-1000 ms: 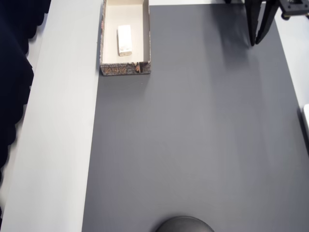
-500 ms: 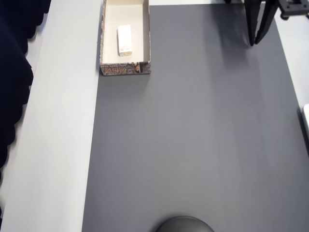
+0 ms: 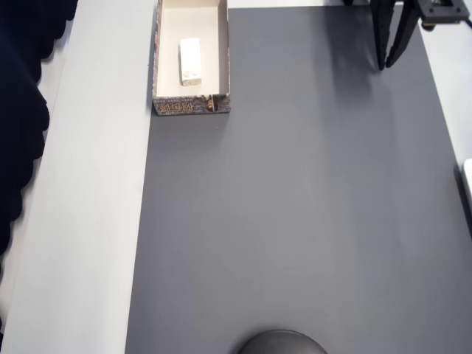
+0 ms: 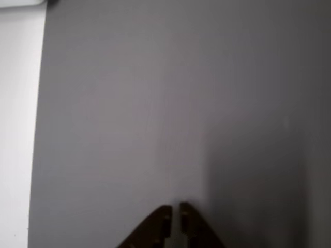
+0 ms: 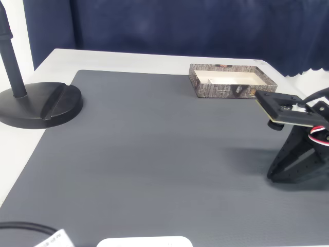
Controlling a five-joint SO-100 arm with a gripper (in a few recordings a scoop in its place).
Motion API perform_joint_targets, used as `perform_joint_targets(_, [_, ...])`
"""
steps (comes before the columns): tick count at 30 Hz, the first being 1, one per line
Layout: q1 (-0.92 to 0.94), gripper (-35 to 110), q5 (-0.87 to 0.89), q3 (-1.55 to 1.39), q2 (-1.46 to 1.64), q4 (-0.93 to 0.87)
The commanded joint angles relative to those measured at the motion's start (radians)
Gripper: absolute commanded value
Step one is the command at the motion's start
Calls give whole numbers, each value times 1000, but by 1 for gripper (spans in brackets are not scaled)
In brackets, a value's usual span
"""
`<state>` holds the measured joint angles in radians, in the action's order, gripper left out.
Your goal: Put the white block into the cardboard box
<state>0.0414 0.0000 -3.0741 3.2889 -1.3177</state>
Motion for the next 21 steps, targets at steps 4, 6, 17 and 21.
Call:
perform_joint_targets(4, [37, -2, -11, -18, 37, -8])
perform_joint_targets(6, [44, -2, -12, -18, 35, -8])
perform_joint_targets(17, [63, -2, -12, -18, 35, -8])
perform_joint_targets(21, [63, -2, -12, -18, 35, -8])
